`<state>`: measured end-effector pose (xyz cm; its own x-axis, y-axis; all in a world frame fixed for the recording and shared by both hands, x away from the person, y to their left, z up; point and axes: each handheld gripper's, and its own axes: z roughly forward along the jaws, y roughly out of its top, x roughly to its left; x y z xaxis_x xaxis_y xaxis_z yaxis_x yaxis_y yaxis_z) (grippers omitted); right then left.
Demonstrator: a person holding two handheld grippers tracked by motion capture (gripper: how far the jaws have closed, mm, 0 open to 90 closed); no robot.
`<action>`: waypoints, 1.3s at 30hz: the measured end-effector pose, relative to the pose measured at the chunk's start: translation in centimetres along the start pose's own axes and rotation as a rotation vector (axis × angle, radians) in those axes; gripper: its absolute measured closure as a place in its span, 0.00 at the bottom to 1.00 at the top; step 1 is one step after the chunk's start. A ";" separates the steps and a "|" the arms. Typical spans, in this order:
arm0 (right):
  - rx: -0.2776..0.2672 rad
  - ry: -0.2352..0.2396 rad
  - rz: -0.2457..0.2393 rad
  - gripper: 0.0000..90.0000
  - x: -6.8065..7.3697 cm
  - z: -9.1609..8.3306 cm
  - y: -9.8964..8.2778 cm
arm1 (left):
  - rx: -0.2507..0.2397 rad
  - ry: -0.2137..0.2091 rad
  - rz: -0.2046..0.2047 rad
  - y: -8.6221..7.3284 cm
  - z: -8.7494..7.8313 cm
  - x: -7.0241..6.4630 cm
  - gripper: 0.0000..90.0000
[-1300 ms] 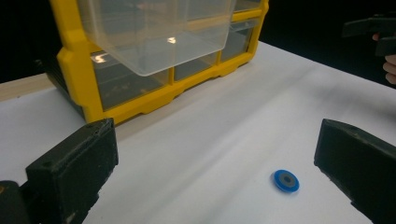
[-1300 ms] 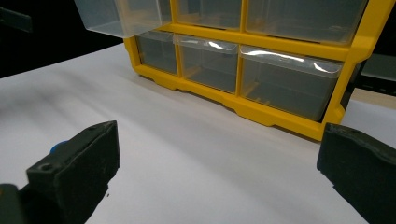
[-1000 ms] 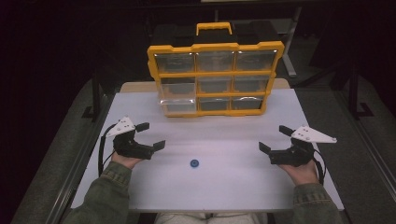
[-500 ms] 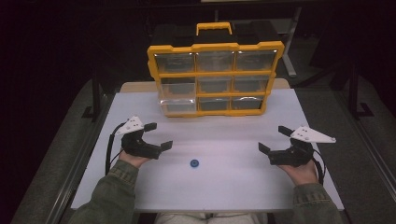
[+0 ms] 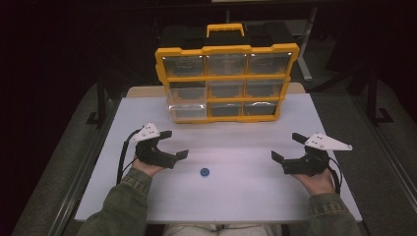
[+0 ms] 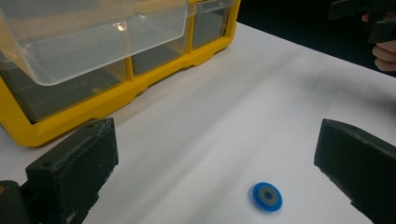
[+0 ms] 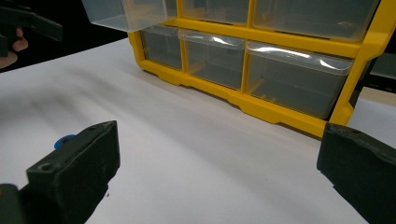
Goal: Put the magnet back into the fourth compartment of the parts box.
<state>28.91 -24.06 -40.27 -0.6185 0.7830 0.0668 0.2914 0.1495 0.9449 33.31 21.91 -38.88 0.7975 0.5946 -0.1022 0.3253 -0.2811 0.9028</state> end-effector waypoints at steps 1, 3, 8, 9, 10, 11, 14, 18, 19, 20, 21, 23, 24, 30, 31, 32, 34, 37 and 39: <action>0.001 0.000 0.000 0.00 0.0 0.0 0.0 | 0.000 -0.001 -0.002 0.0 0.1 0.0 0.00; 0.000 0.000 0.000 0.00 0.0 0.0 0.0 | 0.004 -0.003 -0.001 0.0 0.4 -0.1 0.00; -0.001 0.002 0.001 0.00 0.1 0.0 0.0 | 0.007 -0.012 0.001 0.1 0.8 -0.4 0.00; 0.000 0.002 0.000 0.00 0.1 0.0 0.0 | 0.009 -0.013 0.004 0.1 0.9 -0.4 0.00; 0.000 0.002 -0.001 0.00 0.1 0.0 0.0 | 0.013 -0.014 0.004 0.1 1.0 -0.5 0.00; 0.001 0.003 -0.002 0.00 0.1 0.0 0.0 | 0.016 -0.015 0.002 0.1 1.1 -0.6 0.00; 0.003 0.003 -0.002 0.00 0.1 0.0 0.0 | 0.026 -0.021 -0.001 0.0 1.4 -0.7 0.00; 0.003 0.003 -0.004 0.00 0.1 0.0 0.0 | 0.038 -0.027 0.001 0.0 1.7 -0.9 0.00; 0.003 0.003 -0.005 0.00 0.1 0.0 0.0 | 0.041 -0.027 0.002 0.0 1.8 -0.9 0.00; 0.003 0.004 -0.005 0.00 0.1 0.0 0.0 | 0.044 -0.028 0.001 0.0 1.8 -1.0 0.00; 0.003 0.004 -0.005 0.00 0.1 0.0 0.0 | 0.048 -0.030 0.000 0.0 1.9 -1.0 0.00; 0.003 0.005 -0.005 0.00 0.1 0.0 0.0 | 0.057 -0.032 -0.004 0.0 2.0 -1.0 0.00; 0.004 0.005 -0.005 0.00 0.1 0.0 0.0 | 0.061 -0.034 -0.005 0.0 2.0 -1.0 0.00; 0.005 0.006 -0.007 0.00 0.1 0.1 0.0 | 0.083 -0.038 -0.004 -0.1 2.6 -1.3 0.00; 0.005 0.007 -0.007 0.00 0.1 0.1 0.0 | 0.086 -0.040 -0.003 -0.1 2.7 -1.3 0.00; 0.005 0.007 -0.007 0.00 0.1 0.1 0.0 | 0.091 -0.044 -0.004 -0.1 2.8 -1.4 0.00; 0.006 0.007 -0.007 0.00 0.1 0.1 0.0 | 0.100 -0.046 -0.002 -0.2 3.1 -1.5 0.00; 0.008 0.008 -0.007 0.00 0.1 0.1 0.0 | 0.111 -0.051 -0.001 -0.2 3.4 -1.7 0.00; 0.008 0.008 -0.009 0.00 0.1 0.1 0.0 | 0.118 -0.057 0.000 -0.2 3.7 -1.8 0.00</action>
<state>28.88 -23.91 -40.32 -0.6266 0.7769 0.0609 0.2914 0.1611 0.9429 33.67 18.13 -40.40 0.8239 0.5519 -0.1287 0.3802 -0.3699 0.8477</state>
